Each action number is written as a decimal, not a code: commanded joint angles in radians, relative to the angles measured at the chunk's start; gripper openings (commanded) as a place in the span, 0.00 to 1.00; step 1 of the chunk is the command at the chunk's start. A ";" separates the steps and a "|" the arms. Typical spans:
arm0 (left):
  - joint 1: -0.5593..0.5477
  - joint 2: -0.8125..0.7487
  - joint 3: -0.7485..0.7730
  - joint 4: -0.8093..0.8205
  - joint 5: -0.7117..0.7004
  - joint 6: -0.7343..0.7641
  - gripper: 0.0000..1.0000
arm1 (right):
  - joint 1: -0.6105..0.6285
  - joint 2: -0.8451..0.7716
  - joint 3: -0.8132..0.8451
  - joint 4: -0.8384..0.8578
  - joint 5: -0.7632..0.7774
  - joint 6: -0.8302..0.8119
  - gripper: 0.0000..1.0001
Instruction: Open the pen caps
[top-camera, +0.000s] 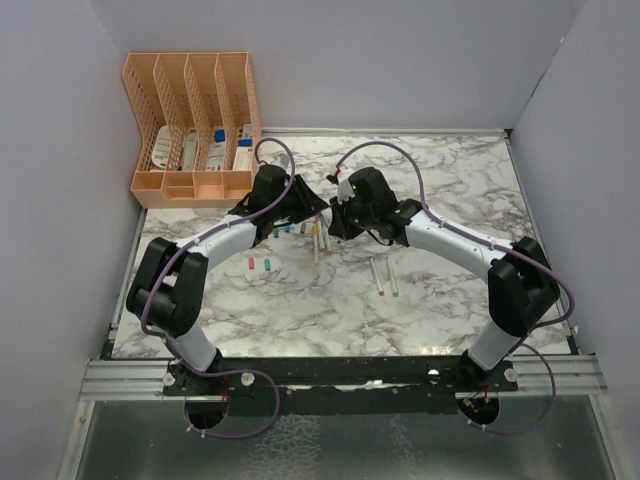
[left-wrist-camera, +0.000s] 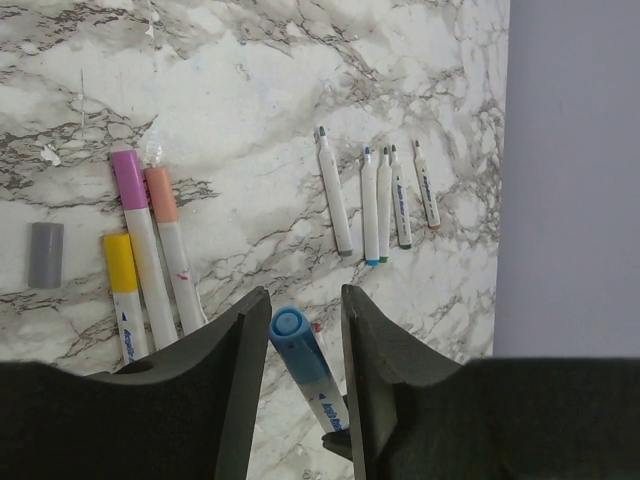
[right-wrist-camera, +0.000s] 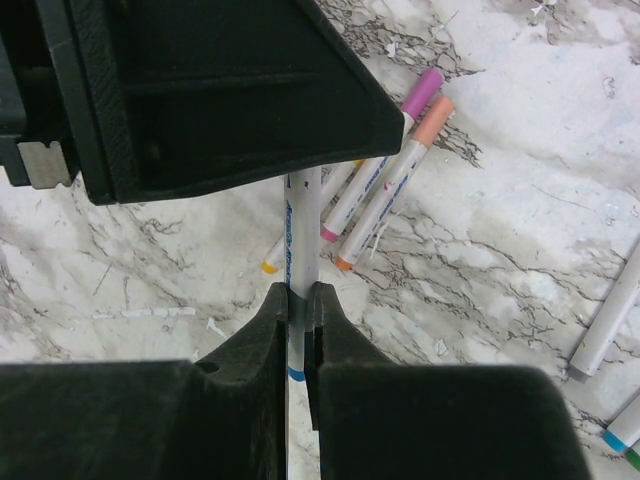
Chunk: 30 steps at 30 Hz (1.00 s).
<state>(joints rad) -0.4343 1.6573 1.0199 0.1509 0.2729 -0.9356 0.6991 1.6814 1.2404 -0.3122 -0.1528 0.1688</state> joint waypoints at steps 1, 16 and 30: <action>-0.005 -0.004 0.008 0.038 -0.011 -0.010 0.37 | 0.010 -0.038 -0.011 0.029 -0.035 -0.015 0.01; -0.004 -0.016 -0.007 0.049 -0.008 -0.018 0.00 | 0.014 -0.052 -0.023 0.031 -0.039 -0.013 0.01; -0.034 -0.099 -0.053 0.081 0.023 -0.034 0.00 | 0.014 0.014 0.025 0.082 -0.079 0.054 0.64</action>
<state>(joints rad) -0.4503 1.6264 0.9817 0.1902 0.2741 -0.9634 0.7059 1.6650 1.2255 -0.2798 -0.1940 0.1940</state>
